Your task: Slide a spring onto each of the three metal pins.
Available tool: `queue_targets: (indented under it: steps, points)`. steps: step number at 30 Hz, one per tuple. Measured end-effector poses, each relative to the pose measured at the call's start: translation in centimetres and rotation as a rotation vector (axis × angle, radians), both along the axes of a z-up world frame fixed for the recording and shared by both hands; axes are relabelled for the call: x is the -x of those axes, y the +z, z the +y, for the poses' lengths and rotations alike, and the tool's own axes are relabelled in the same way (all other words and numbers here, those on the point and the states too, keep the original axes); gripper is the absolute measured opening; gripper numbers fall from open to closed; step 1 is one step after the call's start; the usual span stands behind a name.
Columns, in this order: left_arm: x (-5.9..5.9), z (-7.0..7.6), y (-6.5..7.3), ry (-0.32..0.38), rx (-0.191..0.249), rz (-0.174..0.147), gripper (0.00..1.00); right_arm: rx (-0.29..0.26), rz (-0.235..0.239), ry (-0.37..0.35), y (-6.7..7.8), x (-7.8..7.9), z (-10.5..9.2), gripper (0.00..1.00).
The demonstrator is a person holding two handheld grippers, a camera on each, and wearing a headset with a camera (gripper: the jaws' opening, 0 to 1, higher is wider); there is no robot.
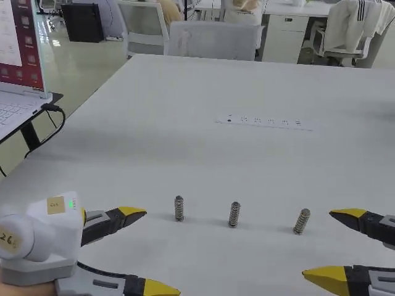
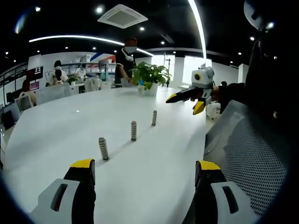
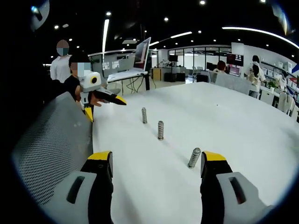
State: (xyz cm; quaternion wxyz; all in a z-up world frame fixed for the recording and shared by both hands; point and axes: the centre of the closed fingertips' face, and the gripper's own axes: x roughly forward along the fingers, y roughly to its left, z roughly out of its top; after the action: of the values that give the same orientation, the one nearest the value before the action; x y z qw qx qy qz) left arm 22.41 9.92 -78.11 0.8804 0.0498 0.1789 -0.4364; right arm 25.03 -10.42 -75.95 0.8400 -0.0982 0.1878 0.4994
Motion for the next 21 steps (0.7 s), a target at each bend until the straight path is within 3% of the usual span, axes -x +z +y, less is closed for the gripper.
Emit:
queue_targets:
  steps: [3, 21]
  points:
    - [0.0, 0.0, 0.0, 0.002, 0.002, -0.001, 0.85, -0.013, -0.019, -0.011, -0.1, -0.1, -0.3, 0.81]
    - [-0.3, 0.4, -0.2, 0.015, 0.017, 0.001, 0.87, -0.055, -0.028, -0.066, -1.7, 0.2, -1.1, 0.96]
